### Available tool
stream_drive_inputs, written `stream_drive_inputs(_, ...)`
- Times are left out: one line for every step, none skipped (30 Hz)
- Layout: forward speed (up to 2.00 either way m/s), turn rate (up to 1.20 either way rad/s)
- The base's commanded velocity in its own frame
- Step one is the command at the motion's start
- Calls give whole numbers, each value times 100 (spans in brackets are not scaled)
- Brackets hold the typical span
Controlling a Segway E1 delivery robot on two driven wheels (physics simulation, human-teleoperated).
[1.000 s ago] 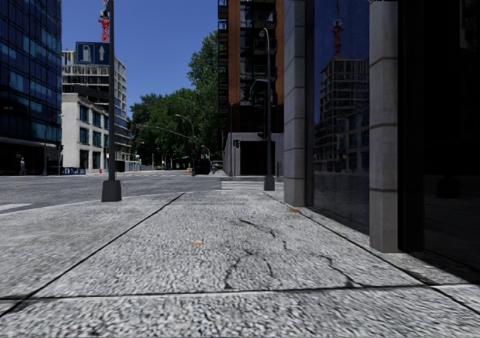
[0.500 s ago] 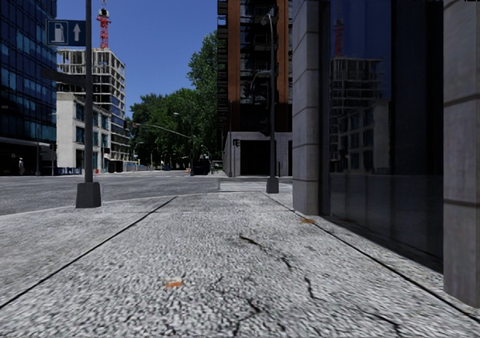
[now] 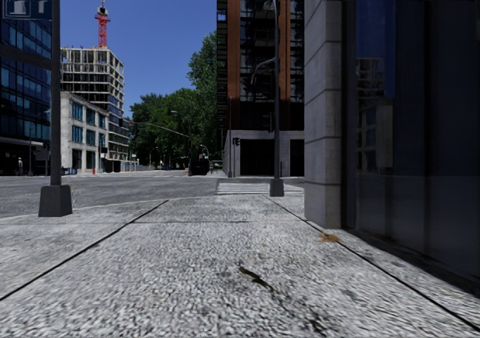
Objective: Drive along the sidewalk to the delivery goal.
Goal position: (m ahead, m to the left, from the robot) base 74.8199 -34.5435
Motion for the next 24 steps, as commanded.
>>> stream_drive_inputs(200, 0)
stream_drive_inputs(200, 0)
stream_drive_inputs(200, 0)
stream_drive_inputs(200, 0)
stream_drive_inputs(200, 0)
stream_drive_inputs(200, 0)
stream_drive_inputs(200, 0)
stream_drive_inputs(200, 0)
stream_drive_inputs(200, 0)
stream_drive_inputs(200, 0)
stream_drive_inputs(200, 0)
stream_drive_inputs(200, 0)
stream_drive_inputs(200, 0)
stream_drive_inputs(200, 0)
stream_drive_inputs(200, 0)
stream_drive_inputs(200, 0)
stream_drive_inputs(200, 0)
stream_drive_inputs(200, 0)
stream_drive_inputs(200, 0)
stream_drive_inputs(200, 0)
stream_drive_inputs(200, 0)
stream_drive_inputs(200, 0)
stream_drive_inputs(200, 0)
stream_drive_inputs(200, 0)
